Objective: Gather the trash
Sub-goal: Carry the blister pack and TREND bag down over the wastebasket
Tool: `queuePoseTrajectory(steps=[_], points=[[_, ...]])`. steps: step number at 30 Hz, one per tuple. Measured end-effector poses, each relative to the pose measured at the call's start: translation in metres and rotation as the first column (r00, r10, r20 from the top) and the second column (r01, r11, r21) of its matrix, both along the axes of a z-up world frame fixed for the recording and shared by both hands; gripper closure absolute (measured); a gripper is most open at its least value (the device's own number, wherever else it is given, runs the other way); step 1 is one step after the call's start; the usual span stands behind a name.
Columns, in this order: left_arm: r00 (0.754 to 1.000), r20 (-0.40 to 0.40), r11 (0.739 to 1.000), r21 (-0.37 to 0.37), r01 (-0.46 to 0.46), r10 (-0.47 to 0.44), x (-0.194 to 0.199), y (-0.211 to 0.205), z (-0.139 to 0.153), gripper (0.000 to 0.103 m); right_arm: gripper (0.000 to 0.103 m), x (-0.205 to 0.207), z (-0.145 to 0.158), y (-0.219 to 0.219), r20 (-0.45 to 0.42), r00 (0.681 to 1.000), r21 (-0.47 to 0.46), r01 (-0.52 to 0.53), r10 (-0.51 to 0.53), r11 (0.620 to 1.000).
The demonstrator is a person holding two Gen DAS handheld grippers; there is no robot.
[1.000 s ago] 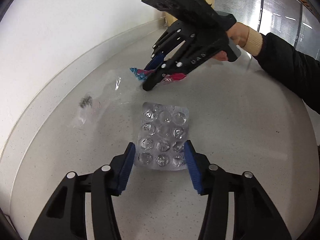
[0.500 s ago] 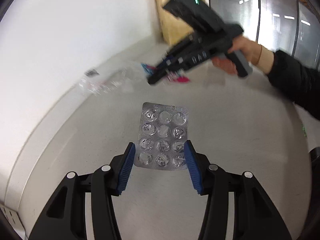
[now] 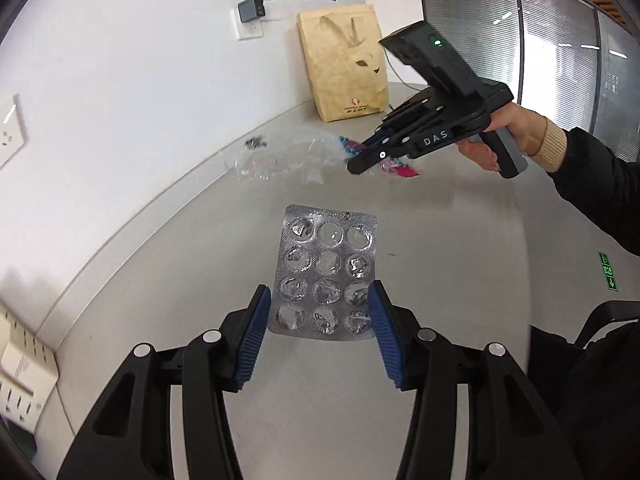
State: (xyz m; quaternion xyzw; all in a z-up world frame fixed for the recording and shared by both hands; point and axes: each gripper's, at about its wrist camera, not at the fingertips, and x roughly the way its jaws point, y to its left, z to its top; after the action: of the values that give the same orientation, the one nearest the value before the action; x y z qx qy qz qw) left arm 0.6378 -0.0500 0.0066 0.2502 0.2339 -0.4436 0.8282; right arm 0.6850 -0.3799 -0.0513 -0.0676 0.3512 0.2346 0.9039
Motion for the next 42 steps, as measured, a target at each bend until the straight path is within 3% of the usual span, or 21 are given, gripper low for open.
queuePoseTrajectory(steps=[10, 25, 31, 42], points=[[0.999, 0.004, 0.999, -0.020, -0.041, 0.041, -0.089, 0.023, -0.016, 0.053, 0.087, -0.108, 0.004, 0.037, 0.039, 0.999, 0.036, -0.032, 0.030, 0.999], [0.990, -0.020, 0.989, -0.048, -0.139, 0.138, -0.198, 0.063, -0.062, 0.052, 0.087, -0.237, -0.047, 0.095, 0.043, 0.996, 0.039, -0.077, 0.075, 0.996], [0.981, -0.073, 0.980, -0.065, -0.186, 0.181, -0.223, 0.075, -0.087, 0.052, 0.087, -0.277, -0.076, 0.106, 0.027, 0.997, 0.052, -0.077, 0.076, 0.996], [0.942, -0.181, 0.951, -0.070, -0.300, 0.284, -0.245, 0.080, -0.152, 0.052, 0.087, -0.327, -0.128, 0.111, -0.014, 0.996, 0.088, -0.092, 0.093, 0.992]])
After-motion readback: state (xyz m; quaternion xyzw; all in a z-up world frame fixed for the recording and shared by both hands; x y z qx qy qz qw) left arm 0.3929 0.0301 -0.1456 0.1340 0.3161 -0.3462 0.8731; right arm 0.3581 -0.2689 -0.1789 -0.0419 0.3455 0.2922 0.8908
